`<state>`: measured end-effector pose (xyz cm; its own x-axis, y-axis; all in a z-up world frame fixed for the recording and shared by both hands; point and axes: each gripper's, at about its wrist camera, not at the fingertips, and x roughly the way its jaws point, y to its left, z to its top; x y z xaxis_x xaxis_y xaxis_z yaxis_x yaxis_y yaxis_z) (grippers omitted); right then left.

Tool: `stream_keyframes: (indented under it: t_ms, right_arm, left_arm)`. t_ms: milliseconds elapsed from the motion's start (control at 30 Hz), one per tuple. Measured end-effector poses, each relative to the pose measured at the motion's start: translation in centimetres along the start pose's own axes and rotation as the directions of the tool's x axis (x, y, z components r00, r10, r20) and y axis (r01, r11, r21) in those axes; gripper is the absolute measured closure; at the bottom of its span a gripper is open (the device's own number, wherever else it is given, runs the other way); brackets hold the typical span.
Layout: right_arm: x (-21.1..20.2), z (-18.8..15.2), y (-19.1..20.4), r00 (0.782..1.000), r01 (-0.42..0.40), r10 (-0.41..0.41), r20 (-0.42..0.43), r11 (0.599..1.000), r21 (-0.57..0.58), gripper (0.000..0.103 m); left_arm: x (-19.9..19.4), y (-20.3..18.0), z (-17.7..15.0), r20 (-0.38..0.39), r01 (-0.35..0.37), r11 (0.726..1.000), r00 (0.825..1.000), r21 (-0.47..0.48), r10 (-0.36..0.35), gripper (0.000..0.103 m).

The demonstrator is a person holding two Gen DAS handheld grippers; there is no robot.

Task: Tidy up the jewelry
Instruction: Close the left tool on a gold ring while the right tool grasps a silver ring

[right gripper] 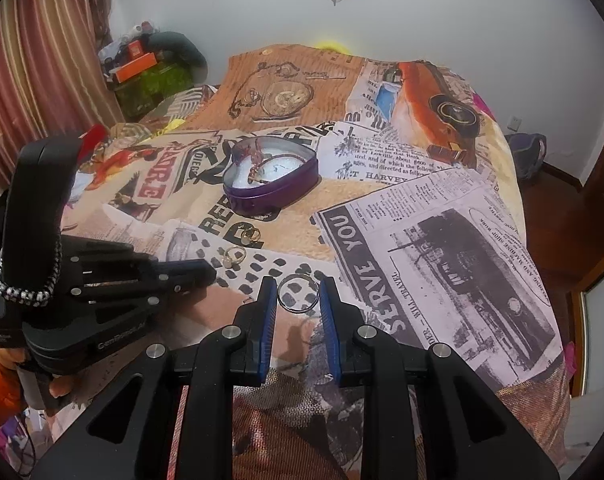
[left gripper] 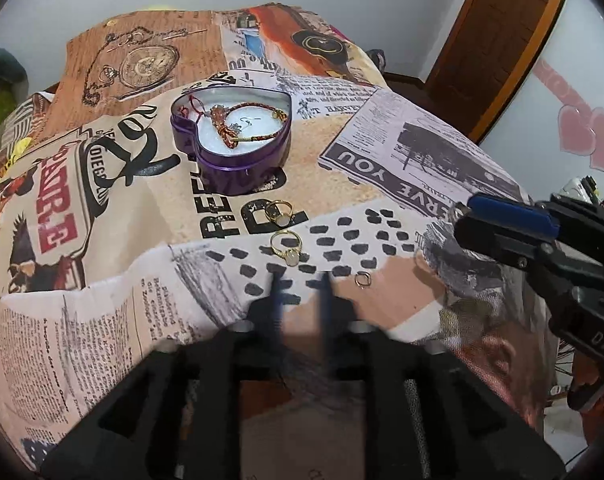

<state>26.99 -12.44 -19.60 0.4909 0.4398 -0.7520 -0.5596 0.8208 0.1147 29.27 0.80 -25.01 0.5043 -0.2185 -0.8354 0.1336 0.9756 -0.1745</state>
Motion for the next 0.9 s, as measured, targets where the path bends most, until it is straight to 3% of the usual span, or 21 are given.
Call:
stream_keyframes:
  t_ms: [233, 300, 367, 500, 567, 900]
  right_arm:
    - [0.6, -0.2, -0.2, 1.000, -0.010, 0.010, -0.007, 1.000, 0.006, 0.083]
    - [0.8, -0.4, -0.3, 1.000, -0.011, 0.011, -0.012, 1.000, 0.008, 0.083]
    - [1.1, -0.5, -0.5, 1.000, -0.014, 0.014, -0.018, 1.000, 0.012, 0.083]
    - [1.5, -0.6, -0.9, 1.000, -0.015, 0.016, -0.025, 1.000, 0.024, 0.083]
    - [1.6, -0.5, -1.0, 1.000, -0.016, 0.017, -0.025, 0.999, 0.033, 0.083]
    - [0.6, 0.2, -0.4, 1.000, -0.025, 0.024, 0.004, 0.999, 0.038, 0.083]
  left_arm:
    - [2.2, -0.3, 1.6, -0.022, -0.035, 0.999, 0.999, 0.021, 0.035, 0.068]
    - [2.7, -0.5, 1.9, -0.019, -0.056, 0.998, 0.998, 0.034, 0.057, 0.073]
    - [3.2, -0.4, 2.2, -0.019, -0.086, 0.996, 0.996, 0.033, 0.087, 0.085]
    - [3.0, 0.1, 2.1, -0.008, -0.071, 0.997, 0.997, 0.027, 0.072, 0.087]
    - [2.5, -0.1, 1.8, 0.009, -0.071, 0.997, 0.997, 0.037, 0.071, 0.096]
    - [-0.3, -0.1, 0.7, 0.056, -0.089, 0.995, 0.995, 0.043, 0.087, 0.096]
